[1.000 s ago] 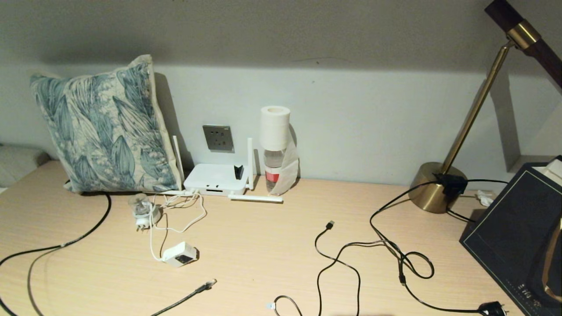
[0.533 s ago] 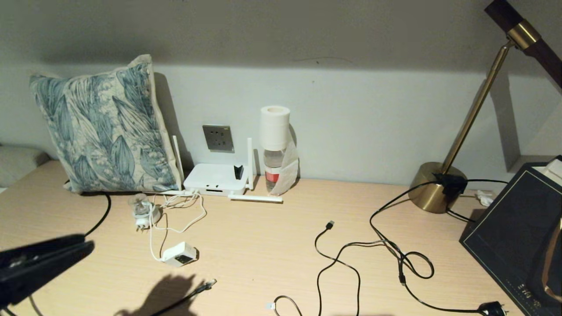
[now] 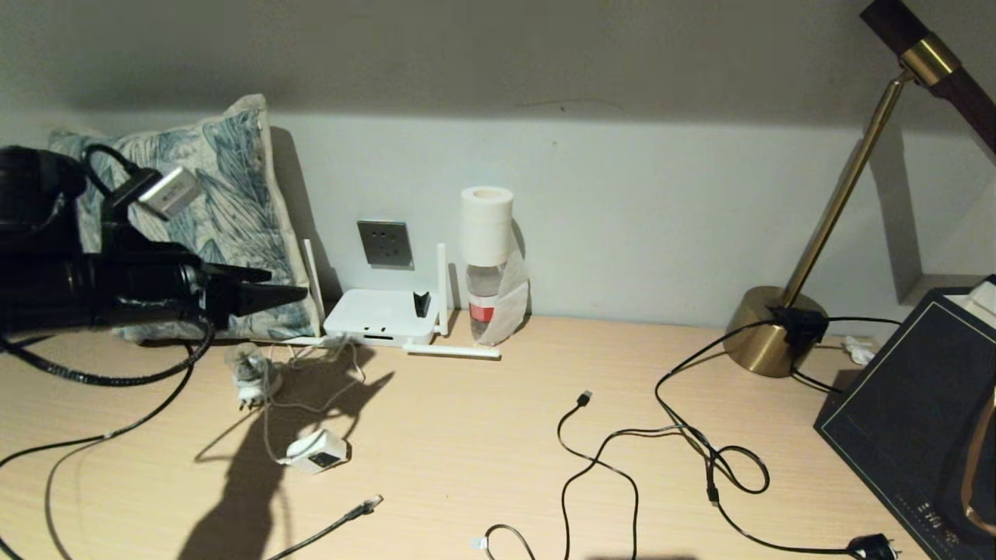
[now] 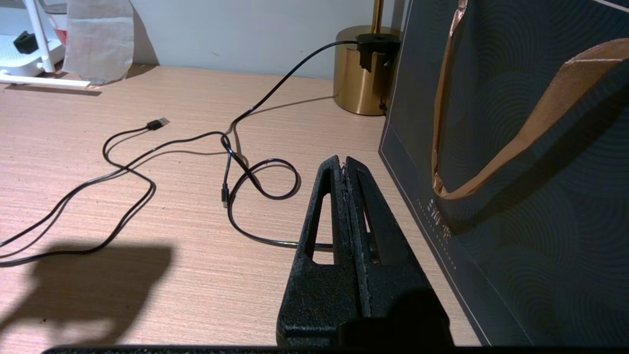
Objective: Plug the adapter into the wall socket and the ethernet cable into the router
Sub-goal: Plug plug into socket
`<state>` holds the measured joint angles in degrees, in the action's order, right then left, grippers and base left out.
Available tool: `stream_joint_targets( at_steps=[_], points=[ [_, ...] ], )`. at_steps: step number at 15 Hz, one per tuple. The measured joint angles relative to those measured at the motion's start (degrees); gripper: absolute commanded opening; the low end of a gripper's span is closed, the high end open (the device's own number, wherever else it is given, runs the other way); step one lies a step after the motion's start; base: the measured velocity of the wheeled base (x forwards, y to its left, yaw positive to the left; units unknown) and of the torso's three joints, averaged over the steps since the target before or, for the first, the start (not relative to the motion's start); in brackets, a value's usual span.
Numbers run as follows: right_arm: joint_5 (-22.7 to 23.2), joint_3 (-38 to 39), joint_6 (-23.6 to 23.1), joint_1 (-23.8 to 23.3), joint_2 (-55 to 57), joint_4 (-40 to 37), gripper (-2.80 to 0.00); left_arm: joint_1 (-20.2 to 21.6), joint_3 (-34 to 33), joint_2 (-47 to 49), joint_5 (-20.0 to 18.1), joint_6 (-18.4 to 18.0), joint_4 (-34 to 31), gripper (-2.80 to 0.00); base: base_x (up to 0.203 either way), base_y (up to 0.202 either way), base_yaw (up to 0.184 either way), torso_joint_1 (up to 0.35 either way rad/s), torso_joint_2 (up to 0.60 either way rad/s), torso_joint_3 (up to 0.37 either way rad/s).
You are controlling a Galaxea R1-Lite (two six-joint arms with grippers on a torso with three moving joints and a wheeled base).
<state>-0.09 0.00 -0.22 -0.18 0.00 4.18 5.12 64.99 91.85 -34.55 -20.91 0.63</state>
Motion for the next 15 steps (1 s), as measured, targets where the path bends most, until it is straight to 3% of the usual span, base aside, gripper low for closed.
stream_joint_targets(
  at_steps=[2, 6, 9, 13, 15],
  points=[
    [0.01, 0.0, -0.02, 0.0, 0.0, -0.02, -2.8, 0.57, 1.27, 3.93, -2.3, -9.97, -2.74, 0.0, 0.0, 0.0, 0.0, 0.0, 0.0, 0.0],
    [-0.01, 0.0, -0.01, 0.0, 0.0, 0.0, -2.8, 0.87, 1.96, 7.04, -2.57, -28.16, -16.28, 0.0, 0.0, 0.0, 0.0, 0.0, 0.0, 0.0],
    [0.01, 0.0, -0.02, 0.0, 0.0, 0.02, -2.8, 1.2, 4.14, 9.05, 1.18, -40.94, -24.42, 0.0, 0.0, 0.0, 0.0, 0.0, 0.0, 0.0],
    [-0.01, 0.0, -0.05, 0.0, 0.0, -0.02, -2.8, 0.83, 4.85, 12.51, 4.2, -47.55, -25.07, 0.0, 0.0, 0.0, 0.0, 0.0, 0.0, 0.0],
    [-0.01, 0.0, 0.0, 0.0, 0.0, 0.0, -2.8, 0.35, 4.77, 14.2, 4.43, -48.03, -24.68, 0.0, 0.0, 0.0, 0.0, 0.0, 0.0, 0.0]
  ],
)
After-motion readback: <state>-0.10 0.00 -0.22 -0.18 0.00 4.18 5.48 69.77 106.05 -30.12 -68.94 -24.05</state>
